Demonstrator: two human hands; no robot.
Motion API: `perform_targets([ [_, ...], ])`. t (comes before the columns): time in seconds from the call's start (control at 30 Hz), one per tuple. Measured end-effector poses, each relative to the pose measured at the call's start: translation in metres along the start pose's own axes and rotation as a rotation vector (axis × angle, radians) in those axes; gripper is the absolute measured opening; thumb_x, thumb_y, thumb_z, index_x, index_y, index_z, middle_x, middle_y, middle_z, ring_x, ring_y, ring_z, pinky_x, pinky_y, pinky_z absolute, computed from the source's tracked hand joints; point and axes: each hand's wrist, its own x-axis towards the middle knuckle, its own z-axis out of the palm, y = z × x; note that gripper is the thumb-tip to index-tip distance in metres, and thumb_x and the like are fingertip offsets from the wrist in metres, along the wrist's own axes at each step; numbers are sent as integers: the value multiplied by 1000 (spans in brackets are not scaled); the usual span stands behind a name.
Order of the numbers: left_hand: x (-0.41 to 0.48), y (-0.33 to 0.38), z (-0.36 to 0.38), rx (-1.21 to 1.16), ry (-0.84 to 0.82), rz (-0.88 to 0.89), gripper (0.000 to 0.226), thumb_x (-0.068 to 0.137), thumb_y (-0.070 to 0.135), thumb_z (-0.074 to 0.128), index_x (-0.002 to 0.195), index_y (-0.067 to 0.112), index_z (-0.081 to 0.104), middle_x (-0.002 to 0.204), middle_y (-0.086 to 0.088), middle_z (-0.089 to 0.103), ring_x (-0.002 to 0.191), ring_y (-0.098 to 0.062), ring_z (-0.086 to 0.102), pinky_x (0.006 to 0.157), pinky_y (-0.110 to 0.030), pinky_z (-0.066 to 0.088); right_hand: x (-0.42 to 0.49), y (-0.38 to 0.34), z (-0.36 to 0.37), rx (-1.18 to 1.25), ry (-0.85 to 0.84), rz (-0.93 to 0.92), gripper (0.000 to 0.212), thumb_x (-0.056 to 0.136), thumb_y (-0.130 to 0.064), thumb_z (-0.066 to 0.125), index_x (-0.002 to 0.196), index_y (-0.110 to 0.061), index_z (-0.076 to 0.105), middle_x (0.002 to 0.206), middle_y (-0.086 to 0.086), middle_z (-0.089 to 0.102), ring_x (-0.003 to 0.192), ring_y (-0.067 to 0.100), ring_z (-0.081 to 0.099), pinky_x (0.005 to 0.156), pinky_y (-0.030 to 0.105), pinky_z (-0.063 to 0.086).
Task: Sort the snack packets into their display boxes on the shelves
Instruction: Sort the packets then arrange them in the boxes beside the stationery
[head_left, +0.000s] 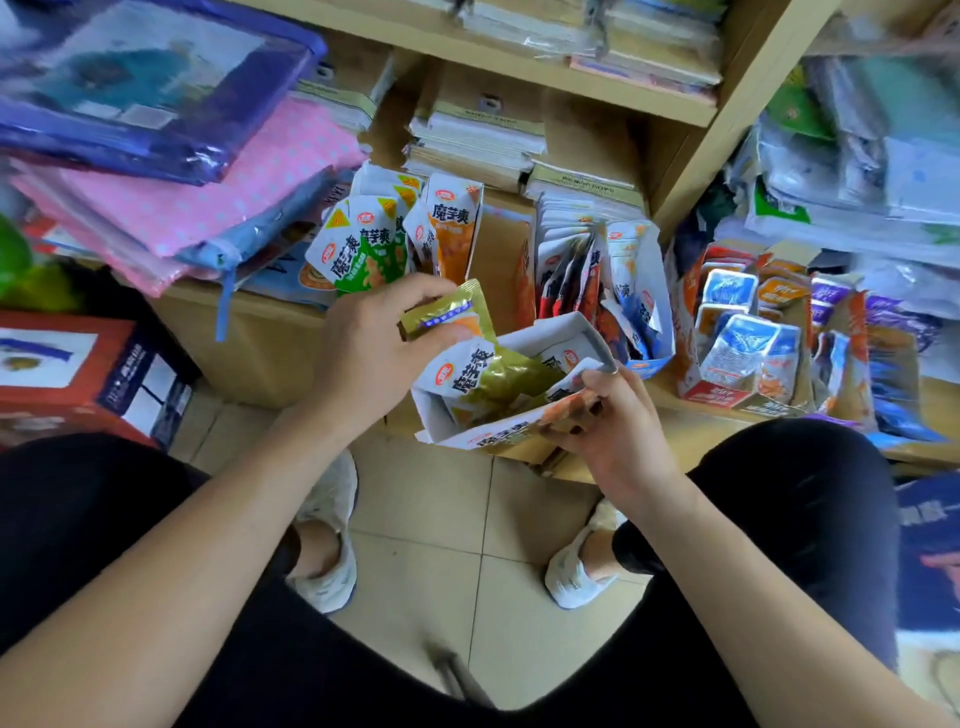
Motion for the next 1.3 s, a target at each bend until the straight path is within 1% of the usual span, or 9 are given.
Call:
perform_targets([
  [0.17,5,13,6,54,6,-22,29,85,35,79,112,26,77,95,9,77,79,-12,70,69,-25,53,-3,18,2,-43,95,-42,65,72,-17,74,131,-15,46,96,8,66,76,30,68,81,57,57],
  [0.27,0,26,26,133,-217,4,30,84,35,80,113,28,77,84,17,71,73,-7,66,65,-13,46,-7,26,9,-99,122,-91,73,65,-18,78,131,-21,47,98,3,67,83,34,67,73,48,59],
  [0.37,-8,30,46,25,-560,-12,48,76,45,81,121,41,68,103,16,75,94,-3,69,85,-28,54,-9,32,12,-110,124,-115,73,62,-22,81,128,-21,50,98,3,70,93,32,68,76,44,61],
  [0.57,-4,26,50,-21,-655,-55,25,78,29,85,101,33,77,82,11,73,71,-11,63,64,-32,47,-7,30,7,-119,123,-121,57,70,-12,78,117,-33,52,104,5,71,101,37,68,79,36,60],
  [0.67,-5,24,46,-6,-542,-33,17,82,19,80,97,26,78,81,11,74,71,-11,66,63,-37,51,-8,32,4,-105,116,-140,63,71,-13,77,126,-25,50,98,4,70,90,37,66,79,43,57],
  [0.9,-31,23,32,-200,151,-234,35,80,-3,71,107,18,65,86,3,71,76,-8,69,63,-23,52,-13,6,-2,-94,182,-270,70,71,-10,77,132,-24,46,95,-13,70,92,14,67,79,32,57],
  [1.07,-51,21,46,-401,488,-512,27,89,-5,64,110,12,63,93,3,69,75,-5,64,64,-18,49,-10,-6,2,-164,263,-332,65,69,-13,80,125,-30,50,103,-6,70,98,25,69,95,52,55],
  [1.17,-57,18,51,-467,419,-785,18,93,9,63,97,27,64,86,2,66,67,-11,60,59,-28,49,-10,-4,2,-195,306,-353,62,67,-19,83,119,-34,52,110,6,68,101,34,68,96,62,51],
  [1.3,-70,13,56,-517,160,-865,12,85,24,74,94,18,68,80,2,69,70,-13,63,64,-28,48,-11,2,6,-214,289,-342,72,68,-20,84,130,-25,48,116,10,67,98,23,69,96,60,52],
])
